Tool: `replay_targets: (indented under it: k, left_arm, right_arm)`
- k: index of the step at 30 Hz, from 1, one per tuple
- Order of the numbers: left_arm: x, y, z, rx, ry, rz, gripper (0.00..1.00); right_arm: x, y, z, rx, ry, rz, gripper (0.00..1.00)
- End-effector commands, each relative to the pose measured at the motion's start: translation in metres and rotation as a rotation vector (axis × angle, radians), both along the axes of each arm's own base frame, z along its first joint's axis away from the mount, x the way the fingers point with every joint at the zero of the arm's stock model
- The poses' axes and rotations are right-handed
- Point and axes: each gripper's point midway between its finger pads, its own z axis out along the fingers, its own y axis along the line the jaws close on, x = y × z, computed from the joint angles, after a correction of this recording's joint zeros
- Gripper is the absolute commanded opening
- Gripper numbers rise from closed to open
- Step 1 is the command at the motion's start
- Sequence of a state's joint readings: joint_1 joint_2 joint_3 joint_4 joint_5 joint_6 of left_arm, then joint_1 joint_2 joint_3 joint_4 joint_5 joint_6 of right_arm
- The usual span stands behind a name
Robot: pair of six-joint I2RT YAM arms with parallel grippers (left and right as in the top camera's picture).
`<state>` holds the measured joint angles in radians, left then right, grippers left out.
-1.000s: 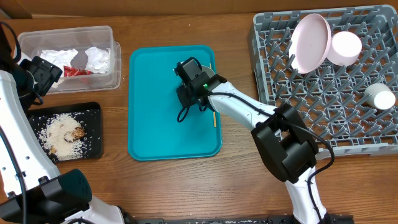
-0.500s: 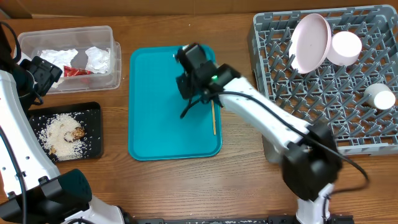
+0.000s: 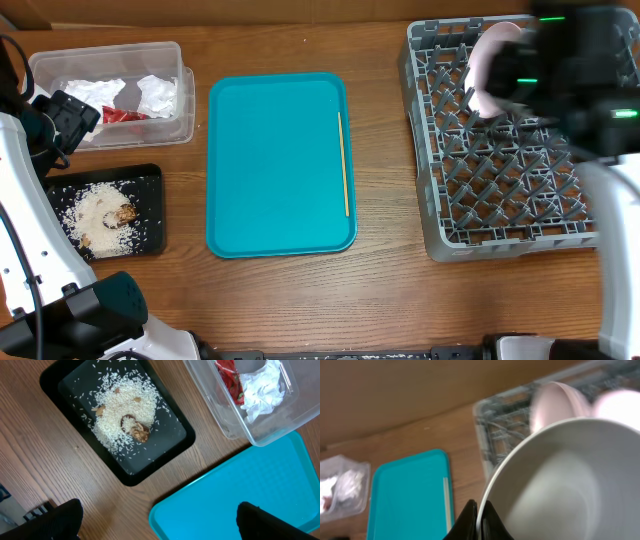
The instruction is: Sort waste into correct bins and load items into the dishwasher
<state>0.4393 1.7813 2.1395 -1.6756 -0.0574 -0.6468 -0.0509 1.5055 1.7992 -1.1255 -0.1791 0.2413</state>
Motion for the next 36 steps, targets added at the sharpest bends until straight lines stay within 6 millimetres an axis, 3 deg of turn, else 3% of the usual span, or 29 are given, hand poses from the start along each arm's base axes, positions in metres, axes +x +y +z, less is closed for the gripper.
replay_targets:
  k: [1,3,7,10,14,18,23,30,36]
  left_arm:
    - [-0.001,0.004,-0.003,0.010,0.014,-0.003,1.00]
    - [-0.001,0.004,-0.003,0.010,0.014,-0.003,1.00]
    - [-0.001,0.004,-0.003,0.010,0.014,-0.003,1.00]
    - [-0.001,0.004,-0.003,0.010,0.014,-0.003,1.00]
    - [-0.001,0.004,-0.003,0.010,0.014,-0.003,1.00]
    - [-0.001,0.004,-0.003,0.010,0.014,-0.003,1.00]
    - [-0.001,0.004,-0.003,0.010,0.014,-0.003,1.00]
    - [-0.001,0.004,-0.003,0.010,0.014,-0.003,1.00]
    - [-0.001,0.004,-0.003,0.010,0.014,-0.003,1.00]
  right_arm:
    - [-0.011,-0.011,0.004,0.197,-0.034,0.198,0.04]
    - [-0.014,-0.033,-0.001,0.316,-0.063,0.246,0.04]
    - [-0.017,-0.056,-0.007,0.551,-0.157,0.334,0.04]
    - [-0.013,-0.070,-0.026,0.709,-0.174,0.349,0.04]
    - [-0.001,-0.078,-0.066,0.856,-0.143,0.344,0.04]
    - [0.005,-0.080,-0.078,1.016,-0.203,0.400,0.04]
    - [0.013,-0.085,-0.104,1.052,-0.157,0.366,0.04]
    - [0.016,-0.099,-0.154,0.928,0.047,0.186,0.04]
    - [0.015,-0.105,-0.160,0.920,0.077,0.143,0.04]
